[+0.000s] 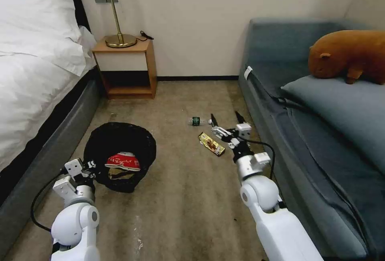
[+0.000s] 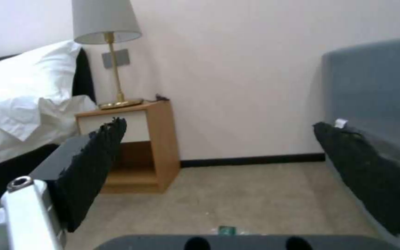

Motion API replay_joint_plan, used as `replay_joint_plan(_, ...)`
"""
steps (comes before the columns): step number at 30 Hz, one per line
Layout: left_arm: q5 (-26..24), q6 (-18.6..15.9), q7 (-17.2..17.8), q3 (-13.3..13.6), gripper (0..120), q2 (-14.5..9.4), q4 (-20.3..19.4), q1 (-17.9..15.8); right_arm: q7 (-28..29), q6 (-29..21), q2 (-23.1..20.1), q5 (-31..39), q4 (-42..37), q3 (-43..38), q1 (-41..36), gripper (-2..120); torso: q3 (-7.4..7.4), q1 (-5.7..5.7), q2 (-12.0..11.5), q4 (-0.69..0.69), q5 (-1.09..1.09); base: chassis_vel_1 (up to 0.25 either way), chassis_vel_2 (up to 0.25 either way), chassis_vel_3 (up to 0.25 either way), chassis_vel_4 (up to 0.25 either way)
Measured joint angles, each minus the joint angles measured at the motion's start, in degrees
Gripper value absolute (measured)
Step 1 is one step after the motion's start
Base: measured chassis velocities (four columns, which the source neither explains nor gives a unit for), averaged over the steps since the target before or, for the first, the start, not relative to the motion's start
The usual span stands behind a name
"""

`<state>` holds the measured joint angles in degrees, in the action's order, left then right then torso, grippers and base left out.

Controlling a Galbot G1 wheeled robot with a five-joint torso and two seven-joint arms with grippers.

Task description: Pick up the trash bin, then pick up the garbage on the floor and place it into the trash bin.

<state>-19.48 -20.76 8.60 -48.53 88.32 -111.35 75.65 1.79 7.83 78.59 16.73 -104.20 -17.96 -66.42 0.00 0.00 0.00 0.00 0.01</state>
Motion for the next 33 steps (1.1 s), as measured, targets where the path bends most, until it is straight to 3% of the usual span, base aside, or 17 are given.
replay_joint_plan(6, -0.6, 0.4, -0.2, -0.3, 4, -0.1, 0.0, 0.4, -5.1, 3.7, 0.1, -2.4, 0.6, -1.7, -3.6, 100, 0.00, 0.00, 0.0, -0.01, 0.00, 0.000, 0.000, 0.000, 0.000)
replay_joint_plan(12, -0.5, 0.7, -0.4, -0.1, 4, 0.2, 0.2, 1.2, -6.6, 5.5, 0.8, -3.9, 1.6, -2.8, -4.9, 100, 0.00, 0.00, 0.0, 0.00, 0.00, 0.000, 0.000, 0.000, 0.000)
replay_joint_plan(33, -0.3, 1.4, -0.6, -0.2, 4, 0.9, -0.4, 1.6, -10.2, 6.9, 1.1, -3.5, 3.3, -4.8, -5.5, 100, 0.00, 0.00, 0.0, 0.00, 0.00, 0.000, 0.000, 0.000, 0.000)
